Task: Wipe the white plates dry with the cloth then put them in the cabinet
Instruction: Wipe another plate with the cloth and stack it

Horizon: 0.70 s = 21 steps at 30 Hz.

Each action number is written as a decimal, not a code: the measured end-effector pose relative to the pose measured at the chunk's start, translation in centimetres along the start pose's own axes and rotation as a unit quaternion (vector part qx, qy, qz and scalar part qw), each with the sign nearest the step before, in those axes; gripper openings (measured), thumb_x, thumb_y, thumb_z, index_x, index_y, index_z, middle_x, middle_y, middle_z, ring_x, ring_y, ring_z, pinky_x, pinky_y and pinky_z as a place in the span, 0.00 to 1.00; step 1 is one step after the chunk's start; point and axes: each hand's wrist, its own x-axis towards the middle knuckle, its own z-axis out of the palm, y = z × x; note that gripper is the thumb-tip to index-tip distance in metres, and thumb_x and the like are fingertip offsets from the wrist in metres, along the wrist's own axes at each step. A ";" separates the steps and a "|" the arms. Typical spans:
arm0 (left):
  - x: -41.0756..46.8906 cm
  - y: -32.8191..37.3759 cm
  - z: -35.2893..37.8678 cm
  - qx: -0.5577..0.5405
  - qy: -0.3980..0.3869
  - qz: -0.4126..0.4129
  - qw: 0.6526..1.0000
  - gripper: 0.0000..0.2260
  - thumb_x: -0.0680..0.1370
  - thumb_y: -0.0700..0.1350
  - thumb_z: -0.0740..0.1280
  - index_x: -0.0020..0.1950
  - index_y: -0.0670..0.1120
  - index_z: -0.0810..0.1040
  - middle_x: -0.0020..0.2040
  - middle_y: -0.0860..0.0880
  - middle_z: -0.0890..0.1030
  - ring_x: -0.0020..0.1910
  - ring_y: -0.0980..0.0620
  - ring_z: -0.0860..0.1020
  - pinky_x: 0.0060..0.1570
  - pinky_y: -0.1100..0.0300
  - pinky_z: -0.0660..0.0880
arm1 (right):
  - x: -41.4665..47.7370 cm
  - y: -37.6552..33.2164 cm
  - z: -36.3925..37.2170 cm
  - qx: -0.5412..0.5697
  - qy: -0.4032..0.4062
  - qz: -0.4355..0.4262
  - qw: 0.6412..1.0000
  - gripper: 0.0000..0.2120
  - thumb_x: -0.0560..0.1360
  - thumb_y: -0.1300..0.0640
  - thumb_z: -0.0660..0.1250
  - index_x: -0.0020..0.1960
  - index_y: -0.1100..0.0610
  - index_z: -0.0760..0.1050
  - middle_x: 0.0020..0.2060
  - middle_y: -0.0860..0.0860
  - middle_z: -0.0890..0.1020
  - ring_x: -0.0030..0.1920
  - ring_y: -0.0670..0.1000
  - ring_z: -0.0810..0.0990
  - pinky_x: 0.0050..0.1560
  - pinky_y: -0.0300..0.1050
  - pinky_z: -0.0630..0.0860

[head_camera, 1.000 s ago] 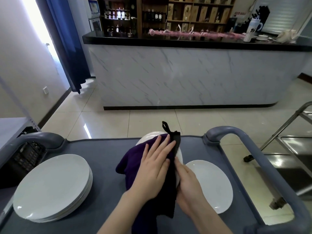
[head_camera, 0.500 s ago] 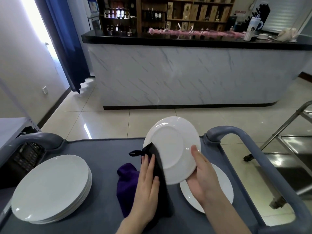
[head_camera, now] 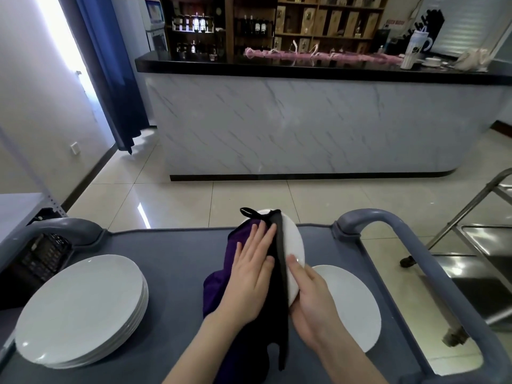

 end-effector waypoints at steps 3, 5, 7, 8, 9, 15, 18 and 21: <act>0.6 -1.1 -0.3 0.023 0.007 -0.021 0.999 0.24 0.82 0.49 0.47 0.76 0.67 0.47 0.78 0.65 0.45 0.77 0.66 0.41 0.78 0.51 0.42 | -0.3 0.2 -0.7 -0.018 0.004 -0.014 1.000 0.19 0.75 0.51 0.66 0.58 0.61 0.82 0.56 0.61 0.84 0.59 0.58 0.82 0.55 0.50 0.81; 0.1 -2.0 -0.2 0.022 0.017 -0.033 0.999 0.23 0.84 0.50 0.47 0.76 0.66 0.46 0.79 0.64 0.46 0.77 0.67 0.41 0.78 0.54 0.44 | -0.4 0.0 -1.0 -0.027 0.009 -0.022 0.999 0.17 0.74 0.50 0.67 0.55 0.61 0.84 0.56 0.61 0.84 0.59 0.58 0.83 0.57 0.51 0.78; -1.1 -2.9 0.1 -0.013 0.028 -0.062 0.998 0.22 0.85 0.49 0.49 0.76 0.66 0.46 0.79 0.63 0.47 0.76 0.68 0.42 0.77 0.60 0.46 | -0.4 -0.5 -1.1 -0.027 0.012 -0.031 0.999 0.17 0.74 0.50 0.67 0.55 0.60 0.84 0.56 0.60 0.84 0.59 0.57 0.83 0.56 0.48 0.79; -1.8 -3.1 0.3 -0.033 0.029 -0.080 0.996 0.22 0.85 0.48 0.50 0.76 0.66 0.47 0.79 0.63 0.47 0.76 0.69 0.43 0.76 0.65 0.46 | -0.4 -0.7 -1.2 -0.023 0.014 -0.035 0.999 0.17 0.73 0.50 0.67 0.54 0.61 0.84 0.56 0.60 0.84 0.59 0.57 0.83 0.55 0.47 0.79; -2.6 -3.2 0.5 -0.049 0.028 -0.093 0.994 0.23 0.85 0.48 0.51 0.75 0.66 0.47 0.79 0.63 0.47 0.76 0.70 0.43 0.74 0.70 0.45 | -0.2 -1.0 -1.2 -0.020 0.018 -0.038 0.999 0.17 0.73 0.50 0.68 0.54 0.61 0.84 0.55 0.59 0.84 0.58 0.56 0.83 0.53 0.45 0.80; -6.3 -0.4 3.2 -0.051 -0.016 -0.039 0.998 0.27 0.83 0.46 0.52 0.76 0.67 0.46 0.76 0.73 0.43 0.76 0.67 0.39 0.74 0.70 0.39 | 0.7 -1.5 -0.6 -0.023 0.041 -0.042 0.998 0.19 0.73 0.50 0.67 0.56 0.62 0.81 0.53 0.58 0.85 0.54 0.55 0.85 0.47 0.43 0.82; -5.8 0.7 3.5 -0.011 -0.033 -0.019 0.999 0.26 0.81 0.50 0.49 0.76 0.65 0.43 0.77 0.68 0.42 0.77 0.65 0.38 0.76 0.61 0.36 | 0.8 -1.1 -0.4 -0.019 0.033 -0.025 0.999 0.15 0.77 0.51 0.65 0.54 0.60 0.83 0.53 0.59 0.85 0.55 0.55 0.84 0.47 0.42 0.82; -4.5 0.5 2.6 0.006 -0.037 -0.012 0.999 0.25 0.82 0.49 0.47 0.76 0.65 0.41 0.78 0.66 0.41 0.77 0.64 0.37 0.76 0.58 0.36 | 0.4 -0.4 -0.4 -0.012 0.011 -0.018 1.000 0.15 0.75 0.50 0.66 0.54 0.56 0.85 0.55 0.58 0.85 0.58 0.55 0.83 0.51 0.43 0.82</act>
